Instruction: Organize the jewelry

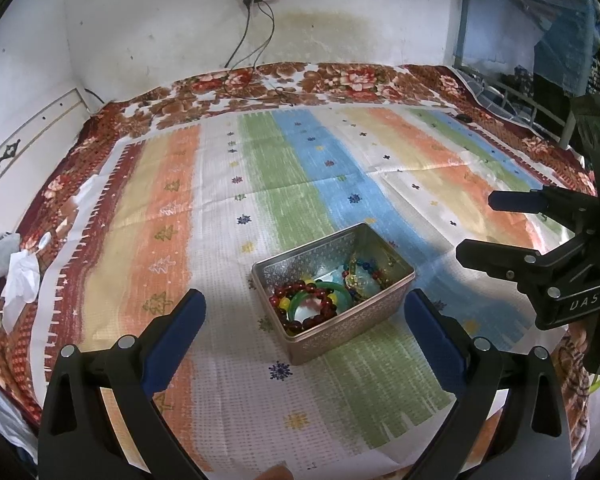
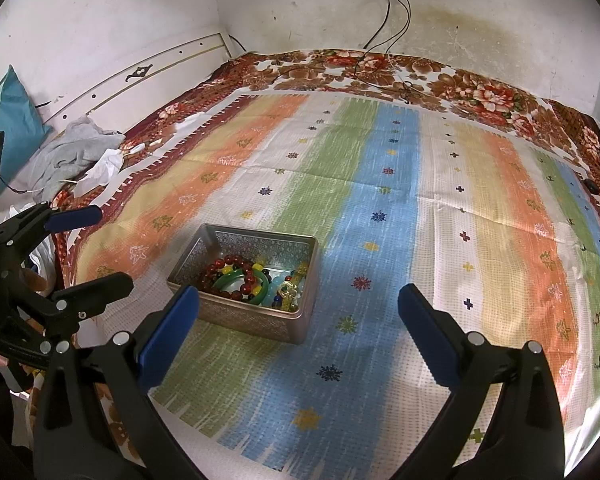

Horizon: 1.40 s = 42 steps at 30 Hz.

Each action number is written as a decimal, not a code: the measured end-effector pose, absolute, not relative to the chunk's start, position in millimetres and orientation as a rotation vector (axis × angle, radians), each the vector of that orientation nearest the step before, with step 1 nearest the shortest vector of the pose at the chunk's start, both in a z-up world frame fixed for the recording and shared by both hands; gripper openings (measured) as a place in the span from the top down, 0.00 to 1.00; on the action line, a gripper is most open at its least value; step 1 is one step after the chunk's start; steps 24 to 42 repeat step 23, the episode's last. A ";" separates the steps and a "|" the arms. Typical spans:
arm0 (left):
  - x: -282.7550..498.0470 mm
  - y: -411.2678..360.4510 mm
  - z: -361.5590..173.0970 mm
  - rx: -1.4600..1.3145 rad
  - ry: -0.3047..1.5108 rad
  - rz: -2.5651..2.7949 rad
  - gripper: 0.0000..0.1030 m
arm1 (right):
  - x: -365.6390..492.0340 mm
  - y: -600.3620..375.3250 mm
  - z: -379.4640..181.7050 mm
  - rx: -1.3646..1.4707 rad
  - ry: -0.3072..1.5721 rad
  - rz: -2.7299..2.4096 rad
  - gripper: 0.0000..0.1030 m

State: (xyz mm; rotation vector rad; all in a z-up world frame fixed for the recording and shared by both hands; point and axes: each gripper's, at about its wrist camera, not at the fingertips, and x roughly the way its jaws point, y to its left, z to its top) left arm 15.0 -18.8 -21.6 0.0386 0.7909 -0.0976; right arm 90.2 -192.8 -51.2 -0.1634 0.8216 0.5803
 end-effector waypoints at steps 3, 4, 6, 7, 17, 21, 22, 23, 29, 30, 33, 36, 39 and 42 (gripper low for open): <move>15.5 -17.6 -20.4 0.036 0.790 -0.096 0.05 | 89.8 -192.9 -51.0 -0.162 0.821 0.580 0.05; 15.4 -18.0 -20.5 0.036 0.789 -0.097 0.05 | 89.9 -191.8 -51.2 -0.163 0.821 0.581 0.05; 14.9 -17.1 -19.8 0.021 0.787 -0.109 0.05 | 90.3 -193.0 -51.4 -0.164 0.822 0.580 0.05; 14.3 -17.7 -19.5 0.021 0.784 -0.116 0.05 | 90.0 -191.5 -51.3 -0.164 0.822 0.581 0.05; 13.8 -22.8 -22.2 0.041 0.788 -0.100 0.05 | 90.9 -192.9 -51.3 -0.162 0.823 0.579 0.05; 13.8 -19.3 -21.6 0.023 0.790 -0.096 0.05 | 91.5 -194.3 -51.1 -0.162 0.823 0.577 0.05; 13.9 -19.2 -21.7 0.024 0.791 -0.097 0.05 | 91.5 -194.7 -51.0 -0.162 0.822 0.577 0.05; 13.8 -19.0 -21.3 0.024 0.790 -0.097 0.05 | 92.1 -196.3 -50.6 -0.161 0.822 0.574 0.05; 13.8 -19.0 -21.3 0.024 0.790 -0.097 0.05 | 92.1 -196.3 -50.6 -0.161 0.822 0.574 0.05; 13.8 -19.0 -21.3 0.024 0.790 -0.097 0.05 | 92.1 -196.3 -50.6 -0.161 0.822 0.574 0.05; 13.8 -19.0 -21.3 0.024 0.790 -0.097 0.05 | 92.1 -196.3 -50.6 -0.161 0.822 0.574 0.05; 13.8 -19.0 -21.3 0.024 0.790 -0.097 0.05 | 92.1 -196.3 -50.6 -0.161 0.822 0.574 0.05; 13.8 -19.0 -21.3 0.024 0.790 -0.097 0.05 | 92.1 -196.3 -50.6 -0.161 0.822 0.574 0.05; 13.8 -19.0 -21.3 0.024 0.790 -0.097 0.05 | 92.1 -196.3 -50.6 -0.161 0.822 0.574 0.05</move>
